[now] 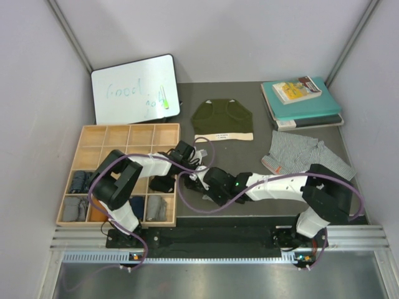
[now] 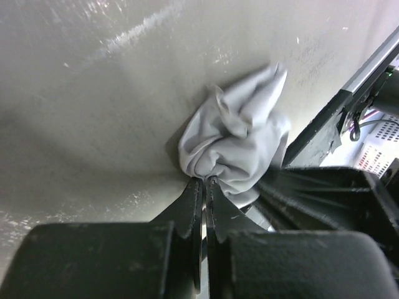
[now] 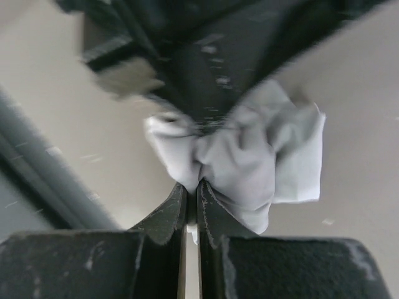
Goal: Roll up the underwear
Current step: Roll the underwear to the center of the board.
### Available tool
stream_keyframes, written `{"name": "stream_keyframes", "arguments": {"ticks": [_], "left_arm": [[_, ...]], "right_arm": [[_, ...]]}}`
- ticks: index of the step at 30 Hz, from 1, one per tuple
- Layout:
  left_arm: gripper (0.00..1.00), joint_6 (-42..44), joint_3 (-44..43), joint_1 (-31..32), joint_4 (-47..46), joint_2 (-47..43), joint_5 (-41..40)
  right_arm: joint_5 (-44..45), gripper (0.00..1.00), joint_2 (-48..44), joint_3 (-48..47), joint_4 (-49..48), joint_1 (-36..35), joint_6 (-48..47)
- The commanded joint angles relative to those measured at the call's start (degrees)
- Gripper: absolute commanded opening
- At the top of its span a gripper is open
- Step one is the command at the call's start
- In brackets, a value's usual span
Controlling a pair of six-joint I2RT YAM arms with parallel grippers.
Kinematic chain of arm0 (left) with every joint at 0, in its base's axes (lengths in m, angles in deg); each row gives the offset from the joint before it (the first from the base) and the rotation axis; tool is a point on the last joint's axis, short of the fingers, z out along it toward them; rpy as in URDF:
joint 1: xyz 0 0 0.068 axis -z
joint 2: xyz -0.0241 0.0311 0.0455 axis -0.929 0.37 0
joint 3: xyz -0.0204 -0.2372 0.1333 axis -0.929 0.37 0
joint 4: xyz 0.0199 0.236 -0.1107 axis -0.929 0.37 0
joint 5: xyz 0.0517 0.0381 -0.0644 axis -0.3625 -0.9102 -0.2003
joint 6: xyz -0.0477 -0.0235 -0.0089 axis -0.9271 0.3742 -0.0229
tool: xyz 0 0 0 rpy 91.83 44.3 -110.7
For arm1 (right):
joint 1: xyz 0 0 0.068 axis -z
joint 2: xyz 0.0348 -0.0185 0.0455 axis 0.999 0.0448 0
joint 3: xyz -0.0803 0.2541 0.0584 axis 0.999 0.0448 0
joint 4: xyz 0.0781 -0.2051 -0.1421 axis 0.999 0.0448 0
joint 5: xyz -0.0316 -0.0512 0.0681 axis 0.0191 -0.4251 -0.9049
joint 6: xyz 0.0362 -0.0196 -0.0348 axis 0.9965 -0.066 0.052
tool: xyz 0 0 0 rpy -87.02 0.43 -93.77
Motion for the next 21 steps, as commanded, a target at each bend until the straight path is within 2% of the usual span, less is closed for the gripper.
{"name": "stream_keyframes", "arguments": {"ticks": [1, 2, 3, 5, 10, 21], "left_arm": [[0.01, 2.5, 0.2, -0.2, 3.0, -1.7, -5.1], [0.03, 2.4, 0.6, -0.2, 2.7, -2.2, -5.5], [0.12, 2.3, 0.9, -0.2, 2.5, -3.3, -6.5], [0.24, 1.8, 2.0, -0.2, 1.8, -4.4, -7.8], [0.39, 1.4, 4.2, -0.2, 0.3, -7.9, -9.8], [0.37, 5.3, 8.9, -0.1, -8.7, -20.0, -8.4]], "right_arm": [[-20.2, 0.00, 2.8, -1.8, 6.5, 2.7, 3.4], [-22.7, 0.00, 3.0, -2.0, 6.7, 3.8, 3.7], [-23.9, 0.00, 3.2, -2.2, 6.7, 4.8, 4.1], [-27.4, 0.00, 3.8, -2.2, 6.4, 7.6, 4.5], [-33.8, 0.00, 5.8, -2.7, 5.8, 12.1, 4.8], [-48.0, 0.00, 10.1, -4.2, 6.5, 20.8, 3.7]]}}
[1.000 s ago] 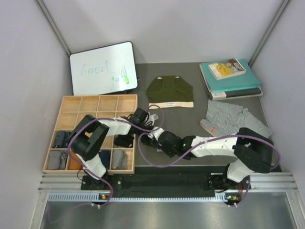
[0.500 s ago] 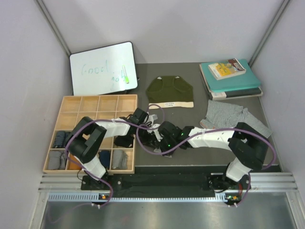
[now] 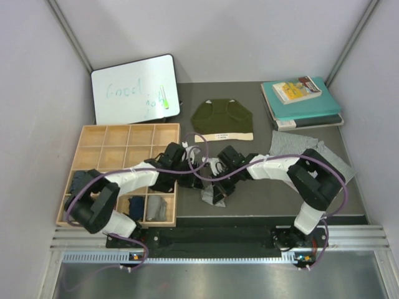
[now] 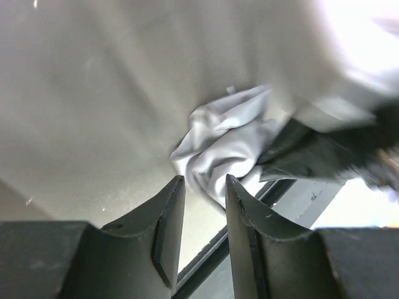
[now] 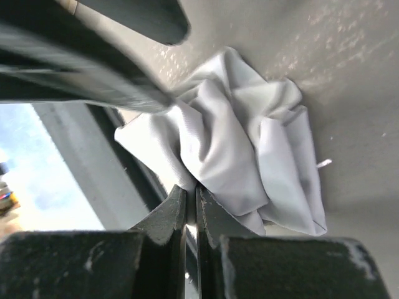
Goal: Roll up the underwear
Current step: Roll the underwear to the center of the board.
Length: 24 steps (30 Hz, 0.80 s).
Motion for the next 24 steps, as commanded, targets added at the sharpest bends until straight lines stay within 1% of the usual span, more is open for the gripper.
{"name": "stream_keyframes", "arguments": {"ticks": [1, 2, 4, 5, 8, 11, 12, 15, 18, 24], "left_arm": [[0.37, 3.1, 3.1, -0.1, -10.7, -6.4, 1.5], [0.37, 3.0, 3.8, 0.0, -12.3, -7.0, 2.4], [0.40, 2.3, 5.8, 0.3, -15.9, -8.2, 5.2], [0.42, 2.0, 6.3, 0.5, -19.3, -8.3, 6.1], [0.48, 0.8, 8.3, 1.5, -26.5, -7.6, 9.2], [0.50, -0.5, 9.6, 2.7, -30.7, -5.3, 11.6], [0.50, -0.8, 10.2, 3.5, -33.1, -4.1, 11.7], [0.51, -1.6, 10.6, 4.7, -36.1, -1.9, 12.5], [0.51, -2.4, 10.9, 6.1, -37.6, -0.9, 13.5], [0.50, -0.6, 11.3, 7.3, -33.4, -0.6, 12.0]], "right_arm": [[-8.3, 0.00, 3.1, -1.9, 4.4, 2.9, -0.9], [-10.5, 0.00, 3.7, -2.2, 4.5, 3.6, -1.0], [-12.6, 0.00, 5.2, -2.4, 4.7, 4.9, -1.4], [-13.8, 0.00, 5.7, -2.7, 4.9, 5.2, -1.7], [-15.1, 0.00, 7.9, -4.2, 7.3, 6.6, -3.4], [-18.2, 0.00, 9.9, -4.7, 7.2, 8.3, -3.7], [-18.4, 0.00, 10.2, -4.7, 7.1, 8.5, -3.4], [-18.2, 0.00, 11.0, -5.4, 7.8, 8.7, -3.6], [-18.2, 0.00, 12.2, -6.0, 8.4, 8.8, -3.6], [-18.7, 0.00, 12.9, -6.3, 8.7, 10.0, -3.4]]}}
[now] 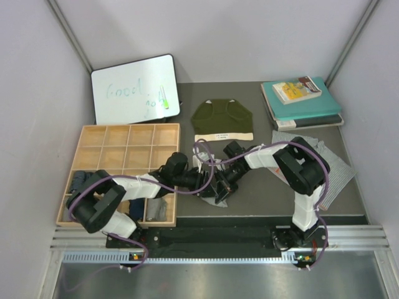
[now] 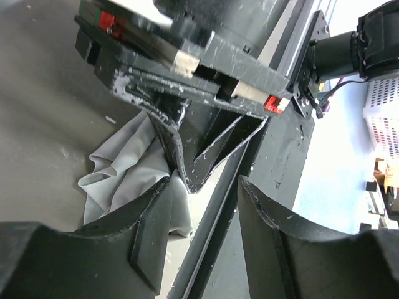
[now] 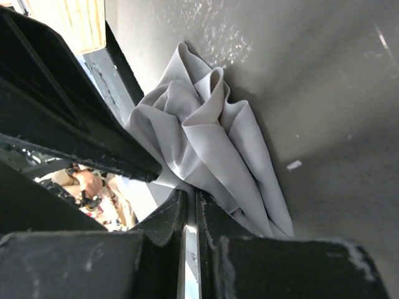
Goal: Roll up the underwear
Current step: Roll the underwear to the center of the board.
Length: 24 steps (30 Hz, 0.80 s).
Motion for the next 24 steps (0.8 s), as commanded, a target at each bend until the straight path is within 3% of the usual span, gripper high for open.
{"name": "stream_keyframes", "arguments": {"ticks": [1, 15, 24], "left_arm": [[0.50, 1.9, 0.7, 1.0, -0.3, -0.2, 0.1], [0.49, 5.6, 0.7, 3.5, 5.5, 0.7, -6.7], [0.36, 6.8, -0.4, 6.0, 9.7, 3.4, -11.4]], "right_arm": [[0.5, 0.00, 1.8, -1.3, 1.4, 1.4, -1.9], [-2.2, 0.00, 3.0, -1.8, 1.6, 1.6, -1.8], [-4.9, 0.00, 3.5, -1.5, 0.2, 2.8, -0.7]]}}
